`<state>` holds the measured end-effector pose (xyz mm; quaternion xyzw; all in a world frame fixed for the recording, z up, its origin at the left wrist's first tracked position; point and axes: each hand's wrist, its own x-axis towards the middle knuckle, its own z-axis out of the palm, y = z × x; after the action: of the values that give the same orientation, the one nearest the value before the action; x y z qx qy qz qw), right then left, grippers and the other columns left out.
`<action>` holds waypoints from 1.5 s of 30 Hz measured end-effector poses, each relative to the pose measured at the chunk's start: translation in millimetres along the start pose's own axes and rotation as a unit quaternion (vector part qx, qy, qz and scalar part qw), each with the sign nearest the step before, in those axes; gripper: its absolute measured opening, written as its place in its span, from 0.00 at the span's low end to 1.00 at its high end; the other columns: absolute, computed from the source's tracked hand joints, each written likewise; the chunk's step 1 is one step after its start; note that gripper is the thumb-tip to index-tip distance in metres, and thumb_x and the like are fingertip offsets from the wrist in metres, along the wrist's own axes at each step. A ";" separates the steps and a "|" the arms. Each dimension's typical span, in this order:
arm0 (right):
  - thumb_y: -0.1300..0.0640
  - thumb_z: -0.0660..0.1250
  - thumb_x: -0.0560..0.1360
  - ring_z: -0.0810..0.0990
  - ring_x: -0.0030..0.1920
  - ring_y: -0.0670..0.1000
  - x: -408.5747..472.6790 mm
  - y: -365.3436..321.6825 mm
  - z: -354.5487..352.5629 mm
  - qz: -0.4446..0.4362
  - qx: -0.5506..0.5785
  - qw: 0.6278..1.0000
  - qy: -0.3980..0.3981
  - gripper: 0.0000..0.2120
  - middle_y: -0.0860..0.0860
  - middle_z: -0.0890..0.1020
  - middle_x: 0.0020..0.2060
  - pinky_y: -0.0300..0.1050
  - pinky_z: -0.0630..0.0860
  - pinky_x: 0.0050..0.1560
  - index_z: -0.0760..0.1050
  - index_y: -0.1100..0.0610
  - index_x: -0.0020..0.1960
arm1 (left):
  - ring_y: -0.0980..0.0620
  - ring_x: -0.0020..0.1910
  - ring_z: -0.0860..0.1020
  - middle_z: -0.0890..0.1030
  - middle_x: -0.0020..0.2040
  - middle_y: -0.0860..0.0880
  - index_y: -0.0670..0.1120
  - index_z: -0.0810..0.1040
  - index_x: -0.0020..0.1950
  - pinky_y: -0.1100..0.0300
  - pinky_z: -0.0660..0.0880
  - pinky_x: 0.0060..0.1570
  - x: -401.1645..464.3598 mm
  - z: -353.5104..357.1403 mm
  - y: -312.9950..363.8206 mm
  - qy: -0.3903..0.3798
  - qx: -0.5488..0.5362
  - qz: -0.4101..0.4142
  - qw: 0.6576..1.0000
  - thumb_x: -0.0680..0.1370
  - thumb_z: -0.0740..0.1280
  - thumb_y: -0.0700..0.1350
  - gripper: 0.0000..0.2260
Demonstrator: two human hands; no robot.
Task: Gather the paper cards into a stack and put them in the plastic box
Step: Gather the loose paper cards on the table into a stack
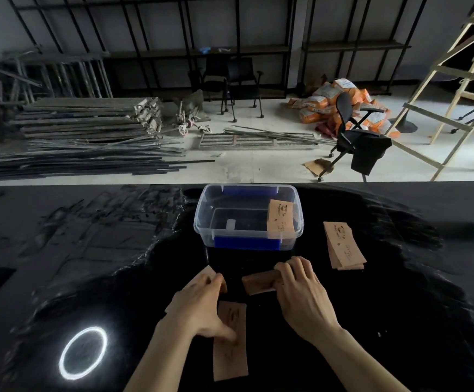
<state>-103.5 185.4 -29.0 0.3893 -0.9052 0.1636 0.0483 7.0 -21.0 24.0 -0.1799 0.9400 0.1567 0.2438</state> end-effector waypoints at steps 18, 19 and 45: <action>0.55 0.72 0.74 0.72 0.65 0.55 -16.8 -19.5 7.3 0.005 0.078 0.997 0.001 0.35 0.54 0.71 0.67 0.50 0.82 0.57 0.61 0.57 0.77 | 0.58 0.50 0.85 0.87 0.54 0.56 0.57 0.73 0.63 0.62 0.80 0.52 6.4 -7.2 35.4 0.202 -0.302 0.095 0.927 0.82 0.69 0.43 0.13; 0.54 0.73 0.74 0.69 0.71 0.55 -16.3 -18.9 9.5 0.010 0.085 0.996 0.008 0.42 0.55 0.67 0.73 0.50 0.80 0.63 0.54 0.57 0.80 | 0.58 0.52 0.85 0.86 0.55 0.56 0.54 0.75 0.61 0.62 0.81 0.55 7.3 -6.3 43.4 0.195 -0.302 0.102 0.928 0.83 0.67 0.42 0.10; 0.53 0.69 0.79 0.69 0.72 0.51 4.4 -20.2 10.2 0.009 0.076 0.997 0.015 0.32 0.50 0.70 0.72 0.48 0.77 0.67 0.60 0.53 0.78 | 0.63 0.51 0.82 0.83 0.52 0.60 0.59 0.76 0.58 0.65 0.80 0.56 26.7 -12.7 13.5 0.223 -0.237 0.126 0.937 0.79 0.70 0.38 0.16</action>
<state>-91.6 166.0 -32.5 0.3808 -0.8929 0.2381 0.0311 -25.5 -20.9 23.6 -0.1426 0.9209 0.3601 -0.0436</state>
